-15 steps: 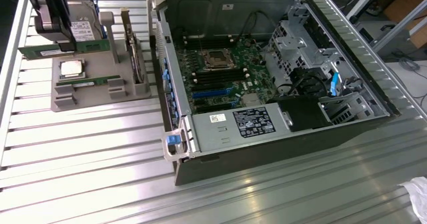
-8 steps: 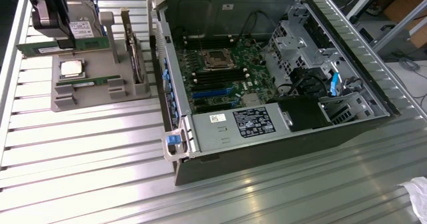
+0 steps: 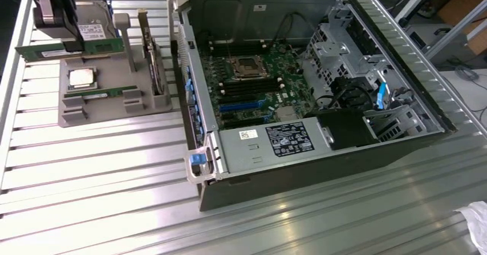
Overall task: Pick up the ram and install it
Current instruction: 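Pick up the ram and move it above insertion slot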
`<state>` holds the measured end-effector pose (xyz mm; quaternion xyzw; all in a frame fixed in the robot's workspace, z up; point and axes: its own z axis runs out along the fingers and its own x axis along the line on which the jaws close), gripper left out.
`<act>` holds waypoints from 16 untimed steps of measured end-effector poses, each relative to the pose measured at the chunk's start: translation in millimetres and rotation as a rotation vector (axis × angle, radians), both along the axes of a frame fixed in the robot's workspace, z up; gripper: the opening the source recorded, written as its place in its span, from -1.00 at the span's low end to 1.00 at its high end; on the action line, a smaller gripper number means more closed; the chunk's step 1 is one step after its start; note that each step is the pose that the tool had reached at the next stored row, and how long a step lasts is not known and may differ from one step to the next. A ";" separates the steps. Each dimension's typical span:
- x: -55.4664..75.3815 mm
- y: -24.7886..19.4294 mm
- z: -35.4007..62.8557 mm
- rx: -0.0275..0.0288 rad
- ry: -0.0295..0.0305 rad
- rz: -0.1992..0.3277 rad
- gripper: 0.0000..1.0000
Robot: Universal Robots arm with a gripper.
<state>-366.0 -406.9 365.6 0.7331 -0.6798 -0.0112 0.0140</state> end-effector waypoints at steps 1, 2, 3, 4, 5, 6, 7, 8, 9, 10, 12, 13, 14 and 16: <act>0.0 0.0 0.8 0.0000 0.0000 0.000 -0.73; 0.0 0.0 1.4 0.0000 0.0000 0.000 -0.73; 0.0 0.0 2.1 0.0000 0.0000 0.000 -0.73; 0.0 0.0 2.8 0.0000 0.0000 0.000 -0.73; 0.0 0.0 3.6 0.0000 0.0000 0.000 -0.73; 0.0 0.0 4.6 0.0000 0.0000 0.000 -0.73; 0.0 0.0 5.2 0.0000 -0.0001 0.000 -0.73; 0.0 0.0 6.5 0.0000 0.0000 0.000 -0.73; 0.0 0.0 7.9 0.0000 -0.0001 0.000 -0.73; 0.0 0.0 9.0 0.0000 0.0000 0.000 -0.73; 0.0 0.0 11.0 0.0000 -0.0001 0.000 -0.73; 0.0 0.0 12.5 -0.0001 0.0001 0.000 -0.73; 0.0 0.0 13.2 0.0000 0.0000 0.000 -0.73; 0.0 0.0 15.3 0.0000 0.0000 0.000 -0.73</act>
